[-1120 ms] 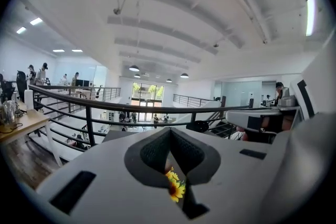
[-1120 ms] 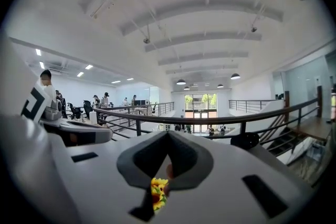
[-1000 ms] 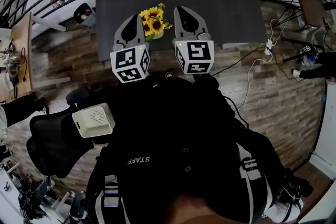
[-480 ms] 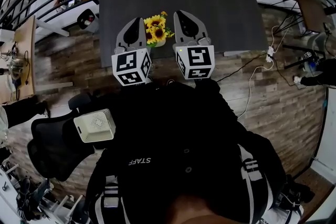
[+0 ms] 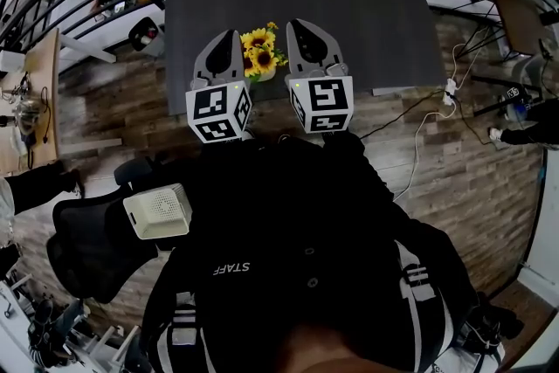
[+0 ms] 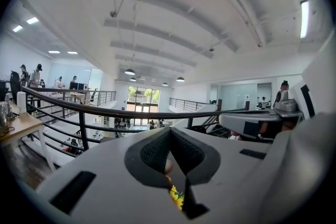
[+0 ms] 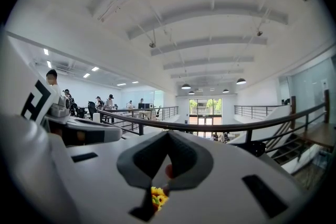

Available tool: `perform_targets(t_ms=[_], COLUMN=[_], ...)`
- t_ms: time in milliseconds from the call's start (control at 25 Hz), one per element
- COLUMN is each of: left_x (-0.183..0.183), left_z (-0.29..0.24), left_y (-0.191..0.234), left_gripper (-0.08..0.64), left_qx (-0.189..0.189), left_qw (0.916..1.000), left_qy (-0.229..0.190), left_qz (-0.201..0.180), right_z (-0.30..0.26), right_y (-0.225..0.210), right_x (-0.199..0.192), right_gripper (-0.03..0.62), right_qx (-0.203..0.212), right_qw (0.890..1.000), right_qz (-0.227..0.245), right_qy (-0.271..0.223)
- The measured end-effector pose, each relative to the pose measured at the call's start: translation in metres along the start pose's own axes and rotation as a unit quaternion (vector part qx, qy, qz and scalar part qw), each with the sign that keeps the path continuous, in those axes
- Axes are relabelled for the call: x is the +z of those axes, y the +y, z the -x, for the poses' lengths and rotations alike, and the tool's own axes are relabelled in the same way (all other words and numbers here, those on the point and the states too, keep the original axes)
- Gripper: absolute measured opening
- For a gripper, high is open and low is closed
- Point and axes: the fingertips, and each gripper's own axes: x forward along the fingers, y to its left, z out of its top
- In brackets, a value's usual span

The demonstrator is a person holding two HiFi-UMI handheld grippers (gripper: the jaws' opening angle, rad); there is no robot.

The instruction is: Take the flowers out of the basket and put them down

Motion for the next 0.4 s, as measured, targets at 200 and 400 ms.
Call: perform_targets(t_ms=[200, 400], left_x=[-0.0037, -0.0024], left_z=[-0.0005, -0.0056], left_y=[-0.0039, -0.0006], left_gripper=[0.000, 0.000], left_qx=[-0.005, -0.004], left_qw=[0.9998, 0.9999], left_qy=[0.004, 0.004], left_qz=[-0.018, -0.011], right_z=[-0.0008, -0.0054], right_y=[-0.0010, -0.0052], right_x=[-0.0045, -0.0024], right_gripper=[0.014, 0.014], right_qx=[-0.002, -0.005], right_qw=[1.000, 1.000], right_qz=[0.004, 0.008], right_qy=[0.005, 0.001])
